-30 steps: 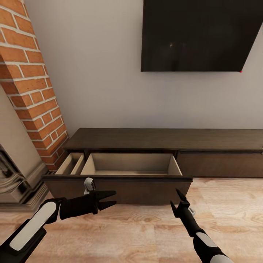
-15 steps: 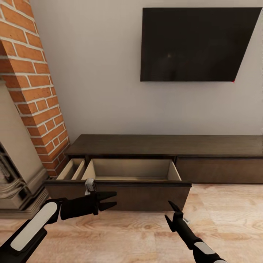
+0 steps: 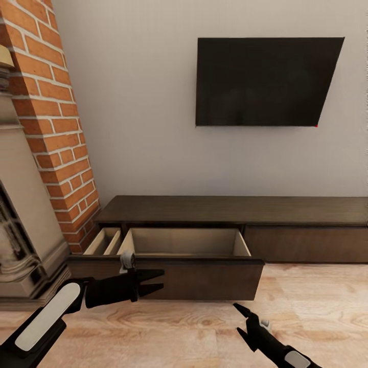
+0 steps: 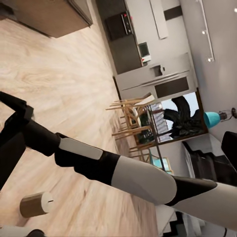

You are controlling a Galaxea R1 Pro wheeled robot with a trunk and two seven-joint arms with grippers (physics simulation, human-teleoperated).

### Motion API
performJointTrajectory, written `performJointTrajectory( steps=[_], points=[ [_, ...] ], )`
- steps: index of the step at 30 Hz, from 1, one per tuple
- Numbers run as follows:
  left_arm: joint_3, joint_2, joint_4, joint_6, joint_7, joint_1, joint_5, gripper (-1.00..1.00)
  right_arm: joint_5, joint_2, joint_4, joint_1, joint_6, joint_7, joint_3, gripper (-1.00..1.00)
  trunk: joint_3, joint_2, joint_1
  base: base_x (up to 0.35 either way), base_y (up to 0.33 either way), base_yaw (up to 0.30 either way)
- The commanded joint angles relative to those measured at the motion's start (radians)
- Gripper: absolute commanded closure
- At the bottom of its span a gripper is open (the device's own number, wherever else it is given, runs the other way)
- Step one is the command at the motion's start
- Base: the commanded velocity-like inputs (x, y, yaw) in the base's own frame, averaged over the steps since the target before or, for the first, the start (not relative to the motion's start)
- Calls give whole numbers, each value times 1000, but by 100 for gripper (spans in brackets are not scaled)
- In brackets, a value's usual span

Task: Place each of the two pumpkins and all three candles from the living room inside a cabinet in the living room (use any cabinet), then make sure every cabinet is closed, and position the cauldron so it is next to a table in the living room.

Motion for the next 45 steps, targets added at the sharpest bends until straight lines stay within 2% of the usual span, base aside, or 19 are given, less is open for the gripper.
performJointTrajectory(
  steps=[1, 9, 17, 26, 35, 36, 37, 45],
  points=[
    [-1, 0, 0, 0, -6, -1, -6, -100, -2, -3, 1, 0, 5, 1, 1, -100, 3, 0, -1, -16, 0, 0],
    [-1, 0, 0, 0, -1, -1, -6, -100, 41, -15, 0, 7, -14, 17, 1, -100, 34, 2, -4, -4, 0, 0],
    [-1, 0, 0, 0, -1, -2, -6, -100, 45, -27, 2, 8, -23, 14, 1, -100, 65, 4, -8, 0, 0, 0],
    [-2, 0, 0, 0, -1, -2, -6, -100, 44, -29, 2, 8, -23, 11, 1, -100, 99, 8, -13, -61, 10, 0],
    [-1, 1, 0, 0, -1, -2, -6, -100, 45, -29, 2, 8, -37, 4, 1, -100, 128, 71, -48, -149, 40, 0],
    [-1, 1, 0, 0, -1, -2, -6, -100, 45, -29, 12, 8, -99, 3, 2, -100, 131, 78, -51, -5, 1, 0],
    [-1, 1, 0, 0, -1, -2, -6, -100, 45, -29, 15, 8, -112, 4, 2, -100, 134, 85, -55, -3, 1, 0],
    [-1, 0, 0, 0, -1, -2, -6, -100, 45, -29, 23, 8, -138, 3, 2, -100, 159, 141, -86, -1, 0, 0]
  ],
)
